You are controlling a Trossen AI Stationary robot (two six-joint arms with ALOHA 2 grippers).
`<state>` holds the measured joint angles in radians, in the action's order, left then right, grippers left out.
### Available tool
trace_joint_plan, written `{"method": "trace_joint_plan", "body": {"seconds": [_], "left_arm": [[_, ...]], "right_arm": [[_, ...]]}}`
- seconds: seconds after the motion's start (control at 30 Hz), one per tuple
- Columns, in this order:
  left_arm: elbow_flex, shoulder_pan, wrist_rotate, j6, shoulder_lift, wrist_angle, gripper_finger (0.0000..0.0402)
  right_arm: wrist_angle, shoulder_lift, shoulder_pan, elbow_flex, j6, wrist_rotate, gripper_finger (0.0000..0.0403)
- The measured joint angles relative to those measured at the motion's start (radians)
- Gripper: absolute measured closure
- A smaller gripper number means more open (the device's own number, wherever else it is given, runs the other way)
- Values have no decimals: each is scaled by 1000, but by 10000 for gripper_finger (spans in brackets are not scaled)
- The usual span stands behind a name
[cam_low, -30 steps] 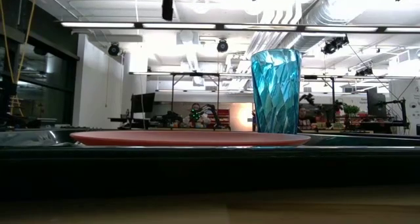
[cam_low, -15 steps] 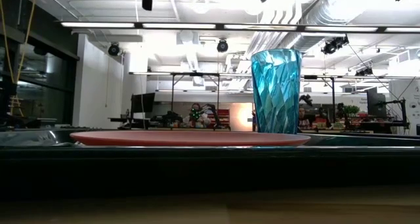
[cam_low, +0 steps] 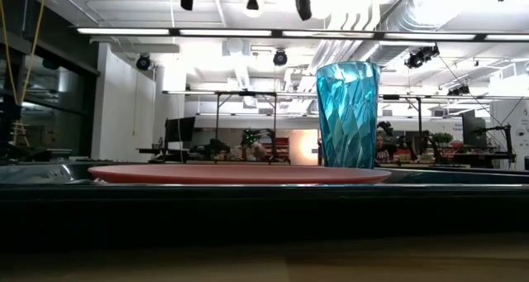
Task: Pick and place plate/cup/fork/spoon on tray
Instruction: Put the black spoon to the left side of the orange fork on the black tray
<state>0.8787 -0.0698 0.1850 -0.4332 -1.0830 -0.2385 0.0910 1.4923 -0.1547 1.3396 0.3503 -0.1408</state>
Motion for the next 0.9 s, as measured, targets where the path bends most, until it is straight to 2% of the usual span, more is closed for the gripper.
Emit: {"method": "trace_joint_plan", "body": {"seconds": [0.3,0.47,0.63,0.73,0.9], "left_arm": [[-2,-27,-7,13,-18,104,190],[-1,-65,-69,15,-24,117,199],[-1,-87,-153,8,-22,113,237],[-1,-88,-159,9,-22,109,264],[0,-88,-193,26,-29,103,328]], "right_arm": [[-15,46,5,0,12,8,403],[-40,62,12,0,8,2,403],[-52,60,12,0,-4,6,403],[-57,58,11,0,-12,-2,403],[-57,58,11,0,-18,-26,403]]}}
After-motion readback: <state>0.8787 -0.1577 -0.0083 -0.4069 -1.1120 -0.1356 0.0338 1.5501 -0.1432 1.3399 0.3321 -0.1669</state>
